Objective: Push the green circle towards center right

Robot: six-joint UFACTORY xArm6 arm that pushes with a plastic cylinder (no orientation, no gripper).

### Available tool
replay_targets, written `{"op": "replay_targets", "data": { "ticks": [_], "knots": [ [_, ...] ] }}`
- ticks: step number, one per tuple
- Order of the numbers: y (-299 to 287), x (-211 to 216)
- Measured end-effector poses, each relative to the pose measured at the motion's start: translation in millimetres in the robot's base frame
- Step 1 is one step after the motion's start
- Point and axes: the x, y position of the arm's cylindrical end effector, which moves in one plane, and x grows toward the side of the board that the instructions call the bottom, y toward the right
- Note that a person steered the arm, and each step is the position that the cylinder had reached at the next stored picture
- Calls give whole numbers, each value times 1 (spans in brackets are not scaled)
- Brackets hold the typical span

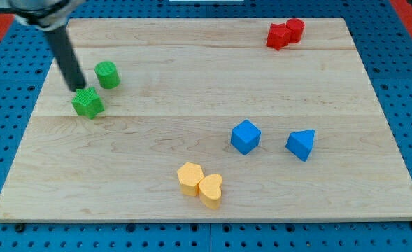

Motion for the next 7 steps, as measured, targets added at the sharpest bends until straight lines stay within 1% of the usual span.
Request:
{"op": "replay_targets", "data": {
  "ticks": [1, 2, 3, 4, 5, 6, 7],
  "knots": [
    [18, -34],
    [63, -50],
    [60, -45],
    [33, -37],
    [35, -28],
    [107, -24],
    [159, -16]
  ]
}}
